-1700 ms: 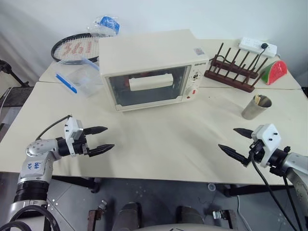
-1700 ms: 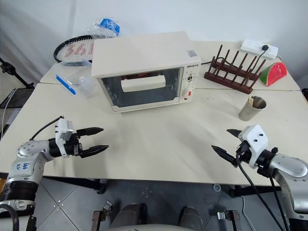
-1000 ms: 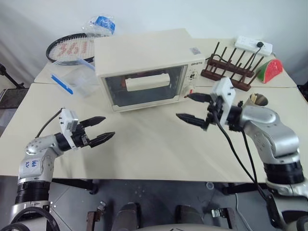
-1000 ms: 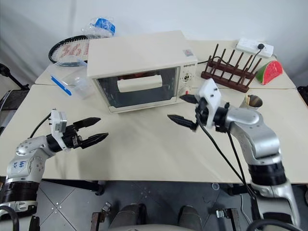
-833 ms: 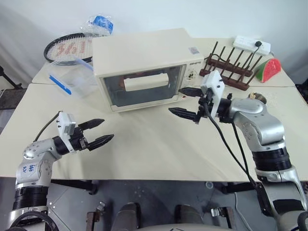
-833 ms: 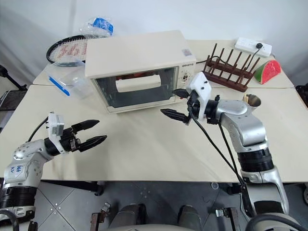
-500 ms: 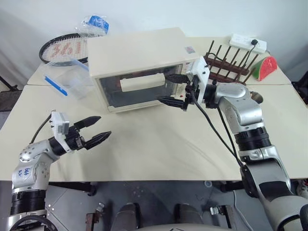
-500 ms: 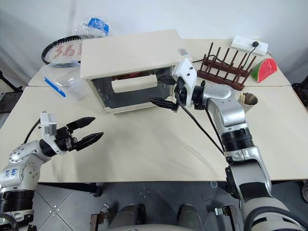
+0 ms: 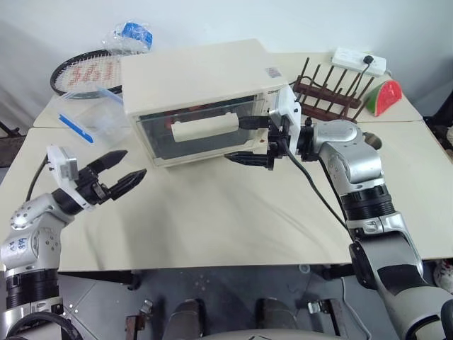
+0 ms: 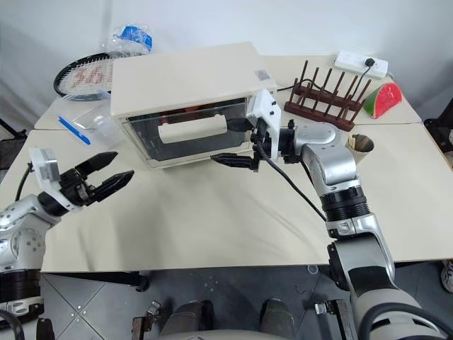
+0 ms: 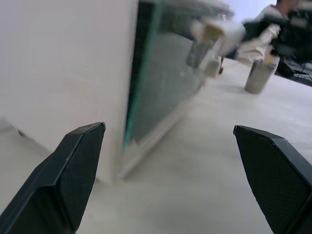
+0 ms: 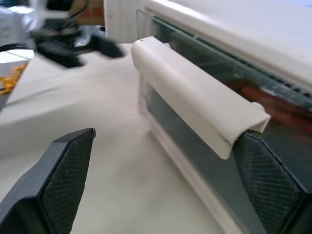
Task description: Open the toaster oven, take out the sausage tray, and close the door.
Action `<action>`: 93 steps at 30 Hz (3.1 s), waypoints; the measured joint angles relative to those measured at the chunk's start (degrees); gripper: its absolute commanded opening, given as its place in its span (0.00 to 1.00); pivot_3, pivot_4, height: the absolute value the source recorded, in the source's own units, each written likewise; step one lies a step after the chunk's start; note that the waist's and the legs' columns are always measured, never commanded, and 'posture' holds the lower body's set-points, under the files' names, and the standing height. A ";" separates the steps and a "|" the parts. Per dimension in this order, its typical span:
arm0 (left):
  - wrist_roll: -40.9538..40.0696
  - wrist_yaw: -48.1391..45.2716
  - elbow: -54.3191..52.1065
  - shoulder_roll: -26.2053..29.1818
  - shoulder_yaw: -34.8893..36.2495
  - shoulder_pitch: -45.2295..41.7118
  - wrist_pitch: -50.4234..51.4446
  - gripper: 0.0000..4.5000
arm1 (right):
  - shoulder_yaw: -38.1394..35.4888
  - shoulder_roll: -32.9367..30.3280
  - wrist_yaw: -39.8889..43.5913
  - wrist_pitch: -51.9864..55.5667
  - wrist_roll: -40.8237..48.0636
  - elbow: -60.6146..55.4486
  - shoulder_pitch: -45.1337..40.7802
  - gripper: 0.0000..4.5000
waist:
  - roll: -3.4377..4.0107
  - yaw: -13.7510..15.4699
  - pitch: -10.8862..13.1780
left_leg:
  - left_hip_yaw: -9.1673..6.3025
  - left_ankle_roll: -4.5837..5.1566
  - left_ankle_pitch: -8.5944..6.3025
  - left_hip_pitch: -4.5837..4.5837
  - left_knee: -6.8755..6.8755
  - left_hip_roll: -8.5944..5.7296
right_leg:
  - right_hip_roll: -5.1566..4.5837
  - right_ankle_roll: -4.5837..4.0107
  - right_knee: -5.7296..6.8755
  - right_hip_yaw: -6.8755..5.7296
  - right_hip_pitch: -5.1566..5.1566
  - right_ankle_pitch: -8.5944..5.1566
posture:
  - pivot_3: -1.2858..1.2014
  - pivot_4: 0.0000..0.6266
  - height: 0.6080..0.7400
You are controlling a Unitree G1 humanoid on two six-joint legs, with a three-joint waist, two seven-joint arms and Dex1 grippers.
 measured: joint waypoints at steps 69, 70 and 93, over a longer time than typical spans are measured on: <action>20.95 -18.47 19.56 0.77 -26.33 -20.11 -3.59 0.01 | 12.56 -10.63 -21.29 13.31 -11.47 -29.44 5.89 1.00 | -0.36 1.62 -0.01 | 0.50 0.24 -0.34 -0.14 0.93 0.03 | -0.08 -0.01 0.17 0.22 -0.05 0.00 | 0.52 0.24 1.00; 20.15 -18.17 19.42 0.21 -25.52 -19.37 -4.04 0.01 | 14.24 -9.51 -22.72 12.38 -13.81 -27.73 5.18 1.00 | -0.36 1.67 -0.01 | 0.49 0.24 -0.34 -0.15 0.92 0.04 | -0.08 -0.01 0.18 0.21 -0.06 0.00 | 0.52 0.24 1.00; -4.75 2.24 -13.74 -13.21 0.94 16.73 -5.49 0.01 | 30.53 16.88 -52.25 -15.36 -52.41 32.50 -18.32 1.00 | -0.36 -1.93 0.00 | 0.21 0.11 -0.43 -0.10 0.72 0.13 | -0.07 -0.02 0.34 0.11 -0.09 0.00 | 0.52 0.24 1.00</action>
